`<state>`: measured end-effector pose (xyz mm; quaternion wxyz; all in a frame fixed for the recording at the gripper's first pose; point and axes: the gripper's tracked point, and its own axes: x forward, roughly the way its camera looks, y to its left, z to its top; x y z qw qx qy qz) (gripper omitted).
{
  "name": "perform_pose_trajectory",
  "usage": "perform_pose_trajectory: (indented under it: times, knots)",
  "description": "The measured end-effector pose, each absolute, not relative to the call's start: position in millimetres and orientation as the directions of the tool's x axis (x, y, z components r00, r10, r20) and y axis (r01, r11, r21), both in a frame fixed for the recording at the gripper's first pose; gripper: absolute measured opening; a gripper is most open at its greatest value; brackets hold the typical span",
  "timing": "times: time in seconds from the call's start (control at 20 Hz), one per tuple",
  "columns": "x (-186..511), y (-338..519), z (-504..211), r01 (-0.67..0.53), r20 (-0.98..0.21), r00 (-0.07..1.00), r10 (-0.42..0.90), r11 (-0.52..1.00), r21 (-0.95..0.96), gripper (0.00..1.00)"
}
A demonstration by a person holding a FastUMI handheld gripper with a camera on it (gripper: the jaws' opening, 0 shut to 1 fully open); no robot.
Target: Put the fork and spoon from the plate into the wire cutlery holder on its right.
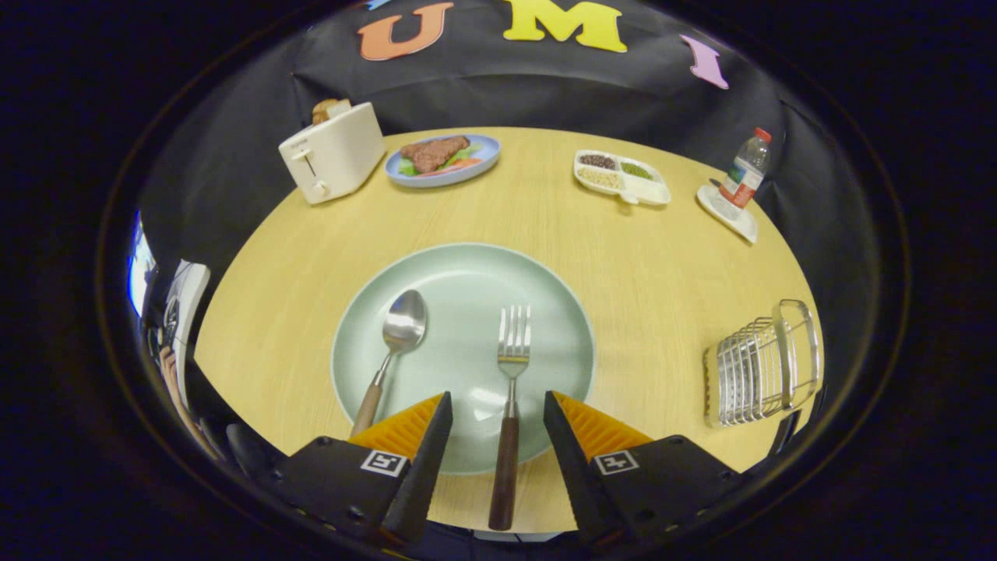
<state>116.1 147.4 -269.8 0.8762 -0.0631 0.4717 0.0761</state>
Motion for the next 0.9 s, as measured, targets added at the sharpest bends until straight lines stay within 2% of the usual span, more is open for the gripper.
perform_pose_trajectory:
  times: [0.05, 0.25, 0.35, 0.4, 0.45, 0.5, 0.55, 0.6, 0.9]
  knots:
    - [114, 148, -270, -0.191, -0.844, 0.533, 0.066, 0.981, -0.044, 0.72]
    - [116, 150, -280, -0.181, -0.872, 0.489, 0.015, 0.980, -0.085, 0.51]
    - [119, 148, -286, -0.168, -0.887, 0.462, 0.001, 0.982, -0.086, 0.50]
    - [120, 152, -290, -0.152, -0.896, 0.443, 0.024, 0.987, -0.048, 0.31]
    - [121, 152, -285, -0.149, -0.901, 0.432, 0.040, 0.989, -0.028, 0.20]
    - [127, 153, -290, -0.155, -0.901, 0.432, 0.048, 0.988, -0.021, 0.13]
    - [126, 152, -289, -0.162, -0.904, 0.424, 0.052, 0.987, -0.019, 0.12]
    - [125, 151, -290, -0.162, -0.904, 0.424, 0.055, 0.987, -0.016, 0.04]
    - [126, 136, -238, -0.193, -0.841, 0.533, 0.088, 0.981, -0.019, 0.04]
